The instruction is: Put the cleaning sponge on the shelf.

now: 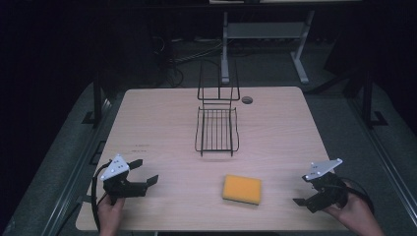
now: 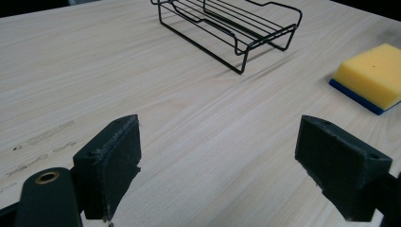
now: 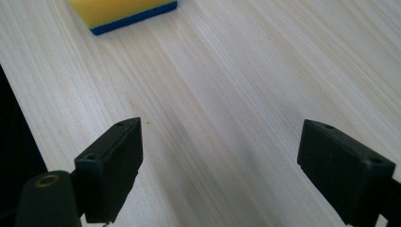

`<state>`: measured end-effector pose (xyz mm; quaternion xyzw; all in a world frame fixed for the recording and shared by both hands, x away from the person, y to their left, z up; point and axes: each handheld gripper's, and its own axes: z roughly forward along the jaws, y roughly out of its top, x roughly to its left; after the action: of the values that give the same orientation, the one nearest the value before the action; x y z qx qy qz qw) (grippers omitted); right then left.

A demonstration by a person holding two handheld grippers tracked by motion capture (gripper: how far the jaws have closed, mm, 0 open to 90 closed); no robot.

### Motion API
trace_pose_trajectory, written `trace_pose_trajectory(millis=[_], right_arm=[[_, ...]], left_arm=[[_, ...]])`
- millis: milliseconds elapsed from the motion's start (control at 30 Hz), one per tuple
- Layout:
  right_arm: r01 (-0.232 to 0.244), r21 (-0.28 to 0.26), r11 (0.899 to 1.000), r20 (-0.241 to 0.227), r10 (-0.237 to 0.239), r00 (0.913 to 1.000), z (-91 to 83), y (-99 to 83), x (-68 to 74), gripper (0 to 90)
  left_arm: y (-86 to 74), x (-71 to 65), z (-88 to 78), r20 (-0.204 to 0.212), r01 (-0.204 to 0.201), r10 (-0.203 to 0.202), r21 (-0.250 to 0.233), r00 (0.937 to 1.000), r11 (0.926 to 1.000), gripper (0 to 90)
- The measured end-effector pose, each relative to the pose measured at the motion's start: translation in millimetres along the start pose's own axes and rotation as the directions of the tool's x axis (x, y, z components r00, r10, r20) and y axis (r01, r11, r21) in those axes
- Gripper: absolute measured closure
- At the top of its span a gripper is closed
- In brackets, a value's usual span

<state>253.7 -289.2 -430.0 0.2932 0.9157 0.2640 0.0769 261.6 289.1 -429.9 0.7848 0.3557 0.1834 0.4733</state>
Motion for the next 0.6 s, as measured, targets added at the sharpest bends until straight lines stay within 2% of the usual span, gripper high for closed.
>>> trace_pose_trajectory(millis=[467,600], right_arm=[[0.046,0.016,0.999,-0.024,-0.045,0.9987,4.7,18.4,4.4,14.5],[0.077,0.025,0.997,-0.038,-0.076,0.9964,7.6,28.4,8.3,14.5]], left_arm=[[0.6,-2.8,0.3,0.003,-0.015,0.015,0.009,0.9999,0.9998,14.6],[0.4,-2.1,-0.9,0.003,-0.011,0.011,0.001,0.9999,0.9999,14.6]])
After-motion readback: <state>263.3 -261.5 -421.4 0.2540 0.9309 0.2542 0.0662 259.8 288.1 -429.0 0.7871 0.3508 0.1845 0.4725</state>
